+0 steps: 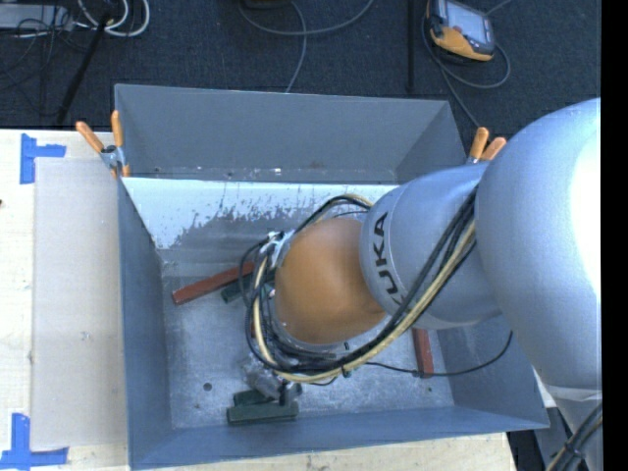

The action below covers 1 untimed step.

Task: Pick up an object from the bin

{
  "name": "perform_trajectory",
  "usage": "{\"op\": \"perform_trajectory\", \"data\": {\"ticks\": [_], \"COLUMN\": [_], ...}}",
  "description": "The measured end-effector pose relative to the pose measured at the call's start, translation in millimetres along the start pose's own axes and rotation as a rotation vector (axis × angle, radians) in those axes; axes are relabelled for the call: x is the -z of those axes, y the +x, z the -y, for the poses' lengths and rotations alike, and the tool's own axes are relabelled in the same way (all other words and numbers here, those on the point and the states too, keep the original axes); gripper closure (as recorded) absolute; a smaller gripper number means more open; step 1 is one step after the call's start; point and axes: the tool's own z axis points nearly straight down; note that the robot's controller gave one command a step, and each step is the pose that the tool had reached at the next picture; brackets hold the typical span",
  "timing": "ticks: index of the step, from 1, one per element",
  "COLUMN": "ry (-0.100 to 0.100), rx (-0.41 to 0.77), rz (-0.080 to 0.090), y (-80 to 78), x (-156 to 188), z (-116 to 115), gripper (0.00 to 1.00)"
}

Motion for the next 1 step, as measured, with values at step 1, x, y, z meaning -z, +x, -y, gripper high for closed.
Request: {"op": "perform_trajectory", "data": {"ticks": [1], "ry": [-0.004], "rx": [0.002], "rz": [-0.006], "y": [1.6], "x": [-2.2], "z": [-1.7], "gripper": [0.0]}}
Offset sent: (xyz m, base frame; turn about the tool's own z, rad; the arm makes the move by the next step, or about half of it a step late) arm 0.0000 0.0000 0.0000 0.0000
